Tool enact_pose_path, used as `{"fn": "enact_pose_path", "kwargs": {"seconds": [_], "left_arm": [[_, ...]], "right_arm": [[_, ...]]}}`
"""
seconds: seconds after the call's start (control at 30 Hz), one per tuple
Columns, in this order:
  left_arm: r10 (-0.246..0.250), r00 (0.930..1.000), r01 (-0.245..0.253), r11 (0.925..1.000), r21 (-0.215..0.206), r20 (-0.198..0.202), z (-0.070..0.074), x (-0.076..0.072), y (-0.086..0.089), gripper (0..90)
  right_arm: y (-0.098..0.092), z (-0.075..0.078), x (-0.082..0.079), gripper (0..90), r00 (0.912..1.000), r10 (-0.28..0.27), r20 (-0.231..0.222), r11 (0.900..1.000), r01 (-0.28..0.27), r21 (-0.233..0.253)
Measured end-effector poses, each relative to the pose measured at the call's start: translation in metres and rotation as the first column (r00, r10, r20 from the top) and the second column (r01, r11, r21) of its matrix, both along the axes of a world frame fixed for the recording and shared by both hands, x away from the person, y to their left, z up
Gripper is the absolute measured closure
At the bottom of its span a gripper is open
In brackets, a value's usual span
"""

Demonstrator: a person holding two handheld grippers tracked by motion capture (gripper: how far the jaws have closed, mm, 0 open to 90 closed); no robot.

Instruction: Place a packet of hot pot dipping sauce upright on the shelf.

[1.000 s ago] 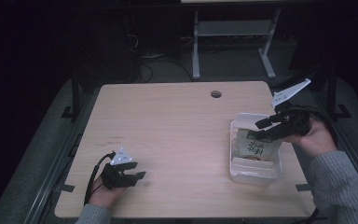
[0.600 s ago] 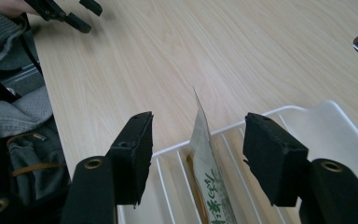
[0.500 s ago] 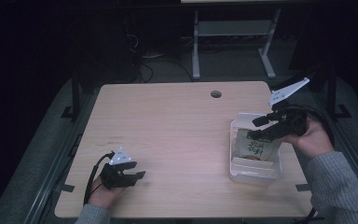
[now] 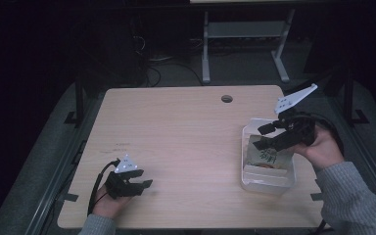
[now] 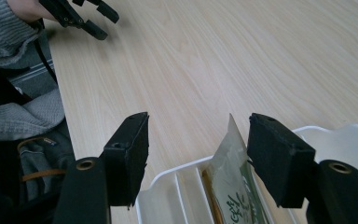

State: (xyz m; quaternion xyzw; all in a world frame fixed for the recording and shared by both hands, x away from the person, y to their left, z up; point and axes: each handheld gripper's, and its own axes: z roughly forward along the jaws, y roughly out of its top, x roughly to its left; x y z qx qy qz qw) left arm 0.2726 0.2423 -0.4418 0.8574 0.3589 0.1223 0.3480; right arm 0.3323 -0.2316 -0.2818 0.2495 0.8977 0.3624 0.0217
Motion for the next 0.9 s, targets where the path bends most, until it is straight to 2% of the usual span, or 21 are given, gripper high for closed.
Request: {"fn": "enact_pose_path", "kwargs": {"seconds": [0.47,0.7,0.9], "left_arm": [[0.007,1.0000,-0.007,1.0000,-0.004,0.003,0.000,0.000,0.001,45.9],[0.009,1.0000,-0.009,0.9999,-0.006,0.004,0.001,0.000,0.003,45.5],[0.012,0.9999,-0.012,0.9999,-0.005,0.005,0.001,-0.001,0.003,45.5]], "right_arm": [[0.019,-0.004,-0.007,35.1,0.9995,0.027,0.014,1.000,-0.027,0.003],[0.033,-0.012,-0.011,34.7,0.9980,0.063,0.006,0.998,-0.063,-0.006],[0.042,-0.021,-0.012,33.6,0.9976,0.069,-0.004,0.998,-0.069,-0.005]]}}
